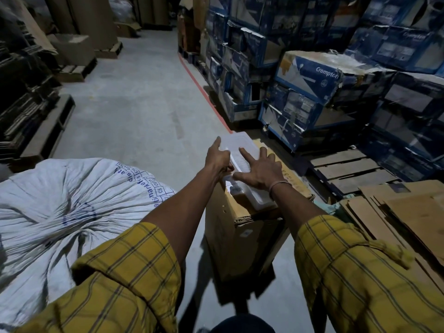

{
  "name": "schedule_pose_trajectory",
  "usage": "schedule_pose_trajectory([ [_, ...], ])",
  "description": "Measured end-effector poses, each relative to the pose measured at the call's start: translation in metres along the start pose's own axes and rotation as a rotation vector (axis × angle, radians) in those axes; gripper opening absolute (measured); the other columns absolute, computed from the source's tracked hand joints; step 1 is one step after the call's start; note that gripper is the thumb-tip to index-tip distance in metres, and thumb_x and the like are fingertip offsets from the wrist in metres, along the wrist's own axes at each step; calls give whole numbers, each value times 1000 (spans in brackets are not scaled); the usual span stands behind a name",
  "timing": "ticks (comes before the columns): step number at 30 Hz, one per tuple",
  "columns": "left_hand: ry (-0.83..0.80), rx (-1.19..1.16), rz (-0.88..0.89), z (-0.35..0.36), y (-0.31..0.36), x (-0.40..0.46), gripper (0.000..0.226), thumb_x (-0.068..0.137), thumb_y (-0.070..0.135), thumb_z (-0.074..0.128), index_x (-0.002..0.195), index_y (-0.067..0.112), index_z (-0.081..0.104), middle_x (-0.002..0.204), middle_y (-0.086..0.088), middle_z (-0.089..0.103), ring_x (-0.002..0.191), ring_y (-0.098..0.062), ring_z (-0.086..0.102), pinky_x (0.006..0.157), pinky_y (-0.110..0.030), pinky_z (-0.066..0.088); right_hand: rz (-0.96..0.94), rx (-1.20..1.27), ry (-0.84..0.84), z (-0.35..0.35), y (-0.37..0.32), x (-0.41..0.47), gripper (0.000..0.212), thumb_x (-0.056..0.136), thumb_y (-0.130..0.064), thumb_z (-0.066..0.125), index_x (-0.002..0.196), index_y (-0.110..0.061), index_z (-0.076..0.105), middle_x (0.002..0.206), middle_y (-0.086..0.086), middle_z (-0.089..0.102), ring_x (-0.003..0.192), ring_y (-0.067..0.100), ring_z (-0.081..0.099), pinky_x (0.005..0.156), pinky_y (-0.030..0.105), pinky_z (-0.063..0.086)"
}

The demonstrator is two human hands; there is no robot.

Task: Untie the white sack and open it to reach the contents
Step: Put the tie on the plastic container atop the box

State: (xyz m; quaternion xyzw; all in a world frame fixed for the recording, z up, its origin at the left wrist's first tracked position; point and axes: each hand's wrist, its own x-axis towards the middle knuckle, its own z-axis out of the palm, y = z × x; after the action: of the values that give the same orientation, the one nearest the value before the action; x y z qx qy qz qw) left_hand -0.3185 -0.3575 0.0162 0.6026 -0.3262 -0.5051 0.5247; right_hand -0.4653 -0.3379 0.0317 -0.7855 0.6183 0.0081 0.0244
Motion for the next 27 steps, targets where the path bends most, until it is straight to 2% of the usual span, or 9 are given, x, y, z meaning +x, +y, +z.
schedule_pose_trajectory([
  [2, 18, 57, 30, 0, -1, 3, 67, 106, 6, 50, 162, 34, 28, 157, -10, 48, 98, -33, 67, 79, -50, 66, 1, -20, 7, 2, -2, 2, 94, 83, -85, 43, 160, -49, 4, 165, 19, 12, 144, 48, 27, 111, 56, 34],
  [6, 14, 117, 5, -3, 3, 2, 66, 106, 8, 49, 162, 34, 28, 161, -7, 45, 109, -38, 67, 80, -54, 65, 3, -40, 22, 6, -4, 5, 94, 83, -85, 40, 161, -47, 3, 165, 20, 13, 144, 48, 26, 113, 58, 33],
  [10, -78, 271, 44, -7, 9, -8, 73, 107, 14, 48, 166, 33, 8, 165, -6, 38, 102, -29, 66, 88, -47, 64, 16, -49, 26, 9, -7, 6, 96, 82, -87, 36, 161, -47, 0, 166, 21, 9, 145, 49, 25, 113, 59, 32],
  [13, -183, 318, 74, -12, 4, -5, 89, 104, 22, 61, 166, 32, -3, 166, -15, 35, 110, -32, 67, 69, -34, 66, 8, -41, 53, 14, -1, 6, 96, 81, -88, 35, 161, -47, 0, 167, 21, 10, 146, 48, 27, 113, 57, 34],
  [15, -199, 288, 80, -16, 2, -3, 92, 102, 21, 64, 165, 32, -1, 166, -16, 35, 97, -28, 70, 54, -26, 61, 1, -36, 69, 18, 0, 5, 97, 81, -89, 35, 161, -46, 0, 167, 22, 9, 146, 47, 28, 113, 56, 34],
  [16, -187, 263, 77, -17, 0, -2, 93, 101, 19, 66, 166, 32, 1, 166, -15, 35, 93, -26, 71, 55, -27, 61, 3, -34, 73, 19, -1, 4, 98, 80, -90, 34, 161, -46, 0, 168, 22, 9, 146, 47, 28, 113, 56, 34],
  [19, -123, 260, 72, -14, 0, -4, 91, 100, 17, 68, 165, 32, 7, 168, -12, 32, 114, -36, 70, 81, -43, 66, 11, -28, 61, 16, -3, 4, 100, 80, -91, 35, 161, -46, 0, 168, 22, 6, 147, 48, 26, 114, 56, 33],
  [22, -110, 377, 107, -8, 2, -9, 82, 103, 22, 62, 166, 29, 9, 169, -14, 29, 134, -44, 57, 95, -51, 61, 11, 1, -9, 7, -2, 2, 102, 80, -91, 39, 161, -45, -3, 170, 22, -2, 151, 49, 18, 118, 58, 27],
  [27, -121, 568, 219, -12, 5, -26, 75, 105, 38, 54, 165, 26, 12, 170, -14, 27, 147, -40, 44, 112, -53, 49, 29, 49, -165, -15, -4, 2, 116, 74, -94, 42, 160, -41, -16, 168, 21, -22, 154, 49, -14, 121, 70, -2],
])
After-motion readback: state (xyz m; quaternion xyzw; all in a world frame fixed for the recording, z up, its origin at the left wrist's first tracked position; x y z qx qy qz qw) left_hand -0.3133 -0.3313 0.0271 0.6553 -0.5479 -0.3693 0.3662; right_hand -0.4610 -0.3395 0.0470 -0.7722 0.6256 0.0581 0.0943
